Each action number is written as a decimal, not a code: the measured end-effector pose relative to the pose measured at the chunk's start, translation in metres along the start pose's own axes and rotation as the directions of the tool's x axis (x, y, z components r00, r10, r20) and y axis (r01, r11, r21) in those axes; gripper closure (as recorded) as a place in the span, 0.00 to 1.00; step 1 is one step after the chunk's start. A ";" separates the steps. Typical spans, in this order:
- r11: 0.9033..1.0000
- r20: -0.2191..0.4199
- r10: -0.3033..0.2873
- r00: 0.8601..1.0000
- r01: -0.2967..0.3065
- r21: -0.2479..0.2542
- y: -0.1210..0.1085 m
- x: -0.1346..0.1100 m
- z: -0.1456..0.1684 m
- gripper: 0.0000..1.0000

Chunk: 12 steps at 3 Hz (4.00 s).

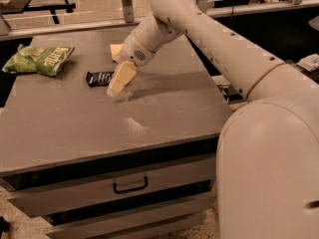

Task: Move rxbar blueberry near green jalapeno chip bag

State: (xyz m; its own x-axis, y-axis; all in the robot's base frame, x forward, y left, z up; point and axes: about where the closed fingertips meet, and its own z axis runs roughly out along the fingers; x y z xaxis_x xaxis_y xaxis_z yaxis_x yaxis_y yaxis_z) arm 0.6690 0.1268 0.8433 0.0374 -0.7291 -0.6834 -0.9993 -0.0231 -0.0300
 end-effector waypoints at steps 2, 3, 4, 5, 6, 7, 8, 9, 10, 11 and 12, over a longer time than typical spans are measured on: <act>0.998 0.006 -0.007 1.000 0.008 -0.056 0.005 -0.005 0.022 0.62; 0.998 0.006 -0.007 1.000 0.008 -0.056 0.005 -0.008 0.018 0.86; 0.998 0.006 -0.007 1.000 0.008 -0.056 0.005 -0.009 0.018 1.00; 0.999 0.040 -0.012 0.999 0.013 -0.030 -0.002 -0.021 0.014 1.00; 0.999 0.092 -0.037 0.995 0.034 0.030 -0.019 -0.048 0.004 1.00; 0.997 0.110 -0.061 0.992 0.056 0.051 -0.030 -0.067 0.005 1.00; 0.997 0.118 -0.056 0.991 0.049 0.059 -0.044 -0.077 0.026 1.00; 0.998 0.118 -0.046 0.992 0.041 0.051 -0.049 -0.078 0.039 1.00; 0.998 0.117 -0.046 0.992 0.042 0.043 -0.048 -0.078 0.044 0.74; 0.998 0.116 -0.046 0.992 0.042 0.038 -0.047 -0.079 0.047 0.52; 0.999 0.115 -0.046 0.992 0.043 0.032 -0.046 -0.079 0.051 0.28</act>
Offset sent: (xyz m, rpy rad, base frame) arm -0.0069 0.0233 -0.0162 0.0086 0.0527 0.0564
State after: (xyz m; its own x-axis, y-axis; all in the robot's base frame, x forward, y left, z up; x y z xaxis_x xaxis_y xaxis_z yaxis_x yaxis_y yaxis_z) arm 0.7127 0.2205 0.8610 0.0839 -0.6435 -0.7608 -0.9961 -0.0322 -0.0826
